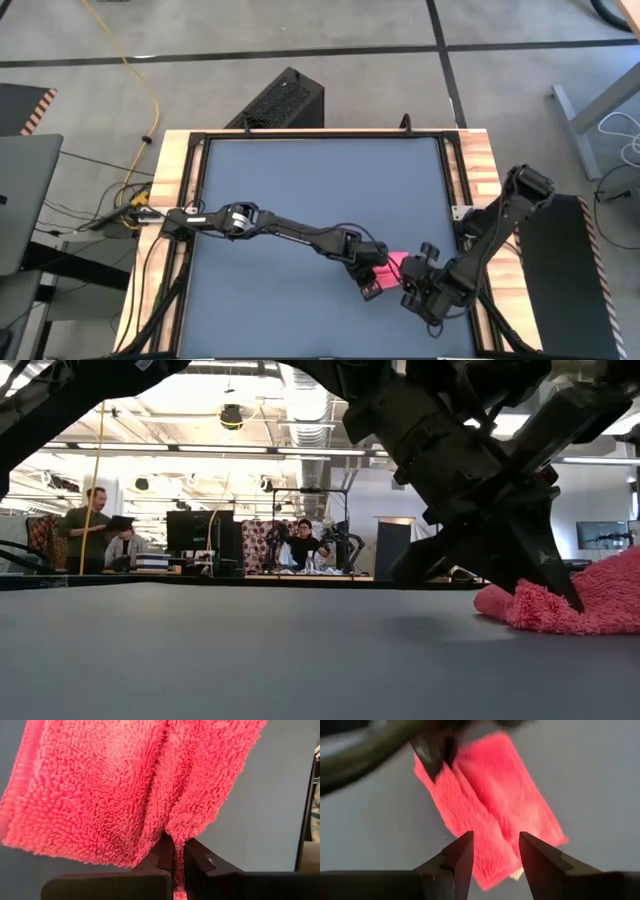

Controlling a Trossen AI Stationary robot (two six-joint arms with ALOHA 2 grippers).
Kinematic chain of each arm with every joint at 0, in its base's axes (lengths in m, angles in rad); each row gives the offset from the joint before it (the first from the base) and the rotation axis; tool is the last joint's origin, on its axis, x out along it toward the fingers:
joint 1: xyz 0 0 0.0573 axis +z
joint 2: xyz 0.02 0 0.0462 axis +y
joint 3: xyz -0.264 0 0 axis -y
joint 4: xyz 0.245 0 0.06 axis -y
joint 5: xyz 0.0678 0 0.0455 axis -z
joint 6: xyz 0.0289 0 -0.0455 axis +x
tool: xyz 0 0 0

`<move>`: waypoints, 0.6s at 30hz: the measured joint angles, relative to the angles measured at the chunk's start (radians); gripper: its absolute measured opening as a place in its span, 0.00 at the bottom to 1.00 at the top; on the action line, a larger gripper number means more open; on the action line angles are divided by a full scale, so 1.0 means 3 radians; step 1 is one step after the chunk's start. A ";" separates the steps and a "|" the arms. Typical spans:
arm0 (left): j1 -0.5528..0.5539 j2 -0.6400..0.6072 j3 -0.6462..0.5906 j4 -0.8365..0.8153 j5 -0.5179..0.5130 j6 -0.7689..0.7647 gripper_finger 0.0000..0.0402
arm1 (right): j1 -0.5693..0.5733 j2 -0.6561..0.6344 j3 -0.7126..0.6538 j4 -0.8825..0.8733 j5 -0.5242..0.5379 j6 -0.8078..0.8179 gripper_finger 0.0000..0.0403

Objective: Roll towel
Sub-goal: Roll the pink towel

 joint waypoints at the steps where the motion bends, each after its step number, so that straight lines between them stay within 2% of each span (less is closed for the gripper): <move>1: -0.0002 -0.0001 0.0000 0.0003 -0.0001 0.0003 0.00 | 0.0056 0.0000 0.0039 0.0004 0.0122 0.0008 0.45; 7: -0.0033 -0.0010 0.0007 0.0052 0.0091 0.0048 0.00 | 0.0379 0.0000 0.0216 0.0174 0.0855 -0.0170 0.42; 14: -0.0050 -0.0004 0.0001 0.0188 0.0065 0.0034 0.00 | 0.0455 0.0003 0.0079 0.0743 0.0857 -0.0177 0.41; 16: -0.0052 -0.0005 0.0001 0.0190 0.0029 0.0039 0.00 | 0.0436 0.0001 0.0067 0.0696 0.0829 0.0087 0.41; 18: -0.0047 -0.0002 -0.0005 0.0216 -0.0059 0.0072 0.00 | 0.0389 0.0000 0.0031 0.0426 0.0653 0.0571 0.41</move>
